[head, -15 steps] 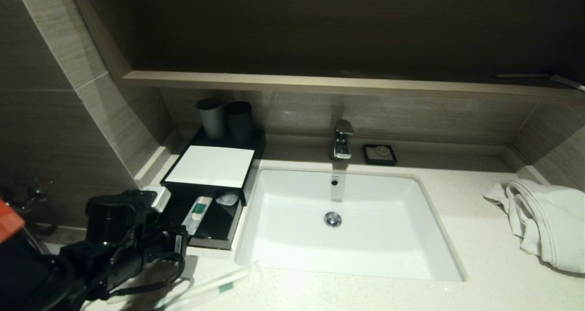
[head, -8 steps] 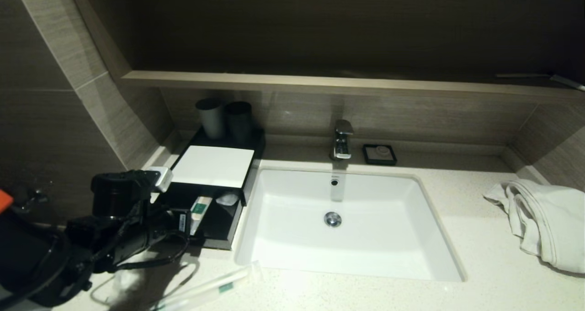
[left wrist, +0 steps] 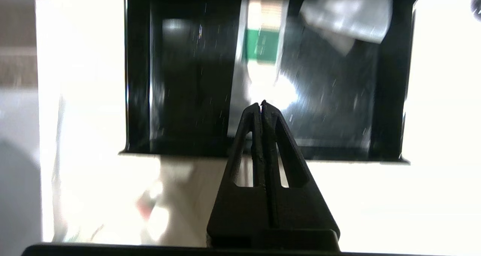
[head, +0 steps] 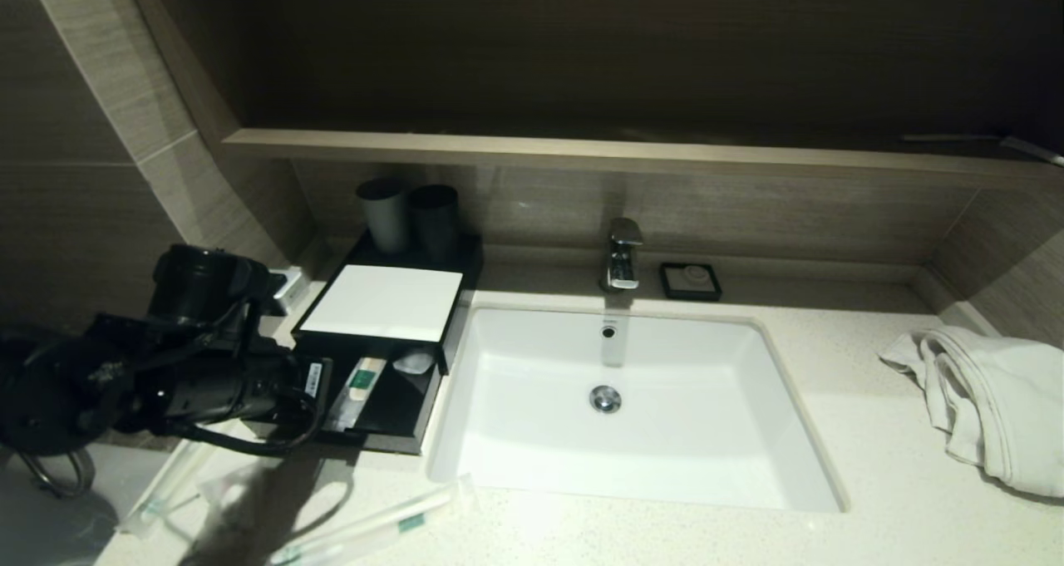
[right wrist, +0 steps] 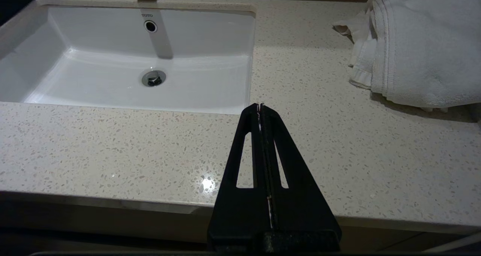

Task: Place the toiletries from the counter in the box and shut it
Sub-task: Open the drawer

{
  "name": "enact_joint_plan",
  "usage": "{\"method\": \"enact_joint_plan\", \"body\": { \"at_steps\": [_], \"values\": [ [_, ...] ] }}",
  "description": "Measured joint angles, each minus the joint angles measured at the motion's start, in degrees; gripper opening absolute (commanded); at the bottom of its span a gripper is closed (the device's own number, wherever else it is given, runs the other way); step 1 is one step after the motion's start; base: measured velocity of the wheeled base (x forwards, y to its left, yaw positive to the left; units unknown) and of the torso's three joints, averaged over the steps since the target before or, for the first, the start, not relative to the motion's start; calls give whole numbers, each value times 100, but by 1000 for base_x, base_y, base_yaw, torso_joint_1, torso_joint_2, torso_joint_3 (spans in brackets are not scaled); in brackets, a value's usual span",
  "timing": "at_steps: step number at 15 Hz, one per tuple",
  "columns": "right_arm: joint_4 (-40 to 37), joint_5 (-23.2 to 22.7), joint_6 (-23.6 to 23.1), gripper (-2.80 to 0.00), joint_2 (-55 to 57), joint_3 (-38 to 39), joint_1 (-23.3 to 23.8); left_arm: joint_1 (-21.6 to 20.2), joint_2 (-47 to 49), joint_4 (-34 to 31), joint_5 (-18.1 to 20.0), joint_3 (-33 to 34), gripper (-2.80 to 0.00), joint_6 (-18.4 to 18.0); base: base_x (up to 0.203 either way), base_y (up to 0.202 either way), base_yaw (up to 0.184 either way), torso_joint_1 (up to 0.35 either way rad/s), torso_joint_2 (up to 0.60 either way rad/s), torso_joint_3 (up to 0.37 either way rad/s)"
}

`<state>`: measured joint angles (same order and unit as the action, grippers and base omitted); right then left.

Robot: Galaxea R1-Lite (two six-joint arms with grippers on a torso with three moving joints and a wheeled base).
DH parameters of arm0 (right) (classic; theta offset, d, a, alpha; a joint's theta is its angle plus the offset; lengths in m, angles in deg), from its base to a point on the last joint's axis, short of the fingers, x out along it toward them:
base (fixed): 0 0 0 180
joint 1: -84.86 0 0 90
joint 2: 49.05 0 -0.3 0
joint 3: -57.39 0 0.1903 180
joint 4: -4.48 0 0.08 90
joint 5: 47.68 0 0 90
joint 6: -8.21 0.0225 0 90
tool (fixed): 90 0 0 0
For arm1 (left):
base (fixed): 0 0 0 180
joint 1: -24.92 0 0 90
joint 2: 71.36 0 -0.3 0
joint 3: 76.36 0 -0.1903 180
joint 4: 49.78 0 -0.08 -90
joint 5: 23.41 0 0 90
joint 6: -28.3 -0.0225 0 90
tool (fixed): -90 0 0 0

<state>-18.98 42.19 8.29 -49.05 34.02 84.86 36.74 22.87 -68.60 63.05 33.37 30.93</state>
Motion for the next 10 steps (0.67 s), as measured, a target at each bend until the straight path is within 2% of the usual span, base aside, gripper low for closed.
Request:
{"method": "enact_joint_plan", "body": {
  "at_steps": [2, 10],
  "values": [
    [2, -3, 2, -280, 0, 0, 0, -11, 196, -567, 4, -303, -280, 1, 0, 0, 0, 0, 0, 0],
    [0, 0, 3, -280, 0, 0, 0, -15, 1015, -630, 5, -807, -280, 21, 0, 0, 0, 0, 0, 0]
  ]
}}
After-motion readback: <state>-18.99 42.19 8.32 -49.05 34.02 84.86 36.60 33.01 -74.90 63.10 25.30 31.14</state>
